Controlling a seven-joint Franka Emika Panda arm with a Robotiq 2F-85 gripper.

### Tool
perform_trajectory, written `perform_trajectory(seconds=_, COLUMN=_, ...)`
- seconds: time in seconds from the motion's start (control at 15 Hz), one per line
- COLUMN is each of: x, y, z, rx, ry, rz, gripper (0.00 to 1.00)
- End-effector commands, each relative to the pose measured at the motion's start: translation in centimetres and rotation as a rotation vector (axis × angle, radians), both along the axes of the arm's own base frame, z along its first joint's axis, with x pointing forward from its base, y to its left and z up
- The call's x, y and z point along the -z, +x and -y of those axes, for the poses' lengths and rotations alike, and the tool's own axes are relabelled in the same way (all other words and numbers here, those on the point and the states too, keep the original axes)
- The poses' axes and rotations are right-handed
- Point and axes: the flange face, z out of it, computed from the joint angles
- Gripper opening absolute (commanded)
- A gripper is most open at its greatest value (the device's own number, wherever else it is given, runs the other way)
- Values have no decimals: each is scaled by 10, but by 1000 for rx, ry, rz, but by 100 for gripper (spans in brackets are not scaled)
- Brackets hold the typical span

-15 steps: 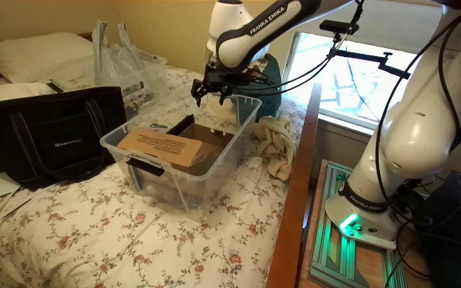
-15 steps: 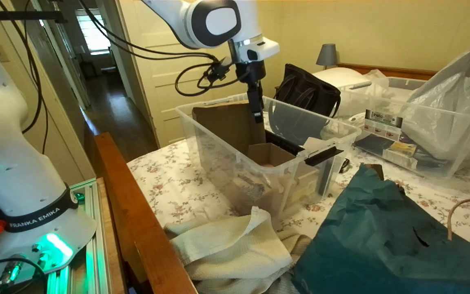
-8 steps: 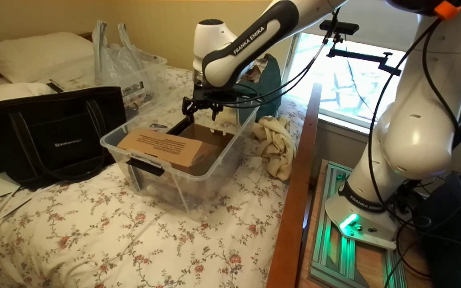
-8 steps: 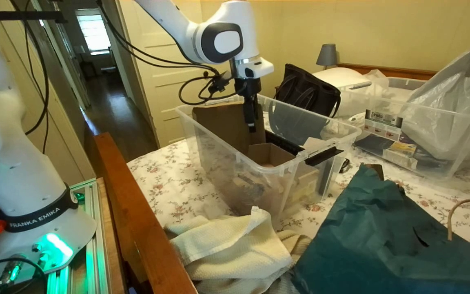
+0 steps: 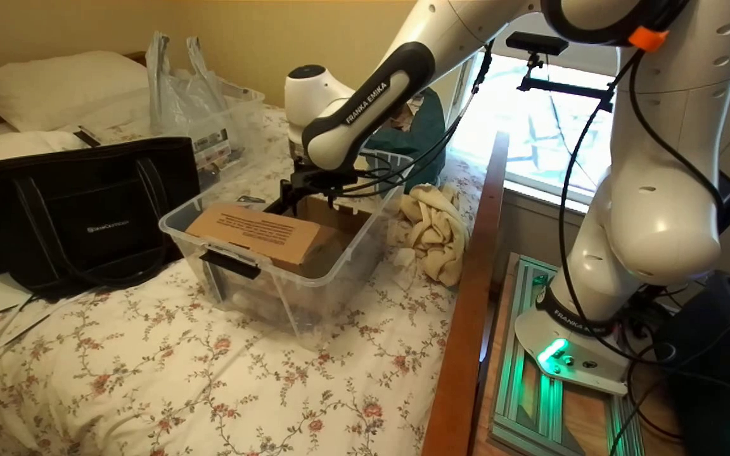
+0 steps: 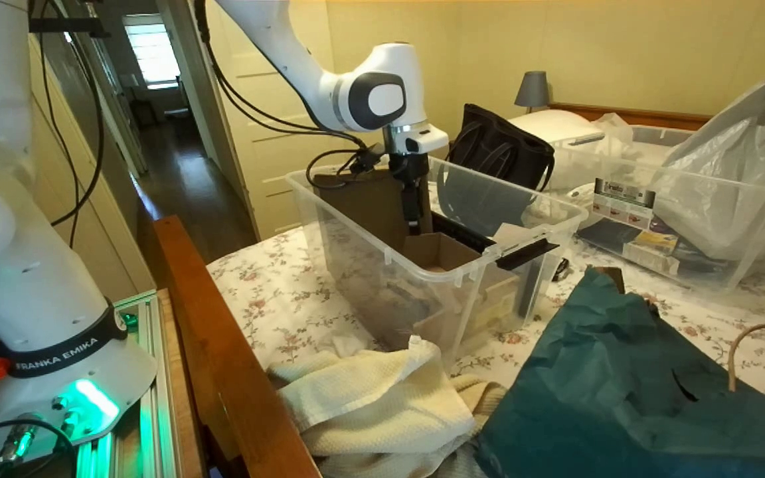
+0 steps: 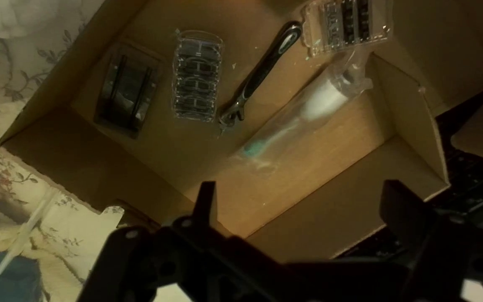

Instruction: Take the white object out of the plastic box

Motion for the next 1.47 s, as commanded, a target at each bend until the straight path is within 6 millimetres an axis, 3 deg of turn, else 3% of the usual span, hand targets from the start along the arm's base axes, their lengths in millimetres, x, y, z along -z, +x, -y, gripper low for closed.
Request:
perform_trajectory(seconds=0.0, x=0, y=1, z=1, rx=1, ry=-1, rz=0, gripper=100)
perform_trajectory(seconds=0.2, x=-1, y=3, z=2, rx=2, ry=-1, rz=3, gripper=100)
perform_trajectory(seconds=0.53, x=34, y=5, z=1, rx=26, ry=-4, rz=-5, gripper=100)
perform_trajectory(seconds=1.0, x=83, y=16, z=18, rx=27, ry=0, rz=83, gripper=100)
perform_trajectory(seconds=1.4, x=113, y=21, z=23, rx=54, ry=63, rz=89, gripper=100)
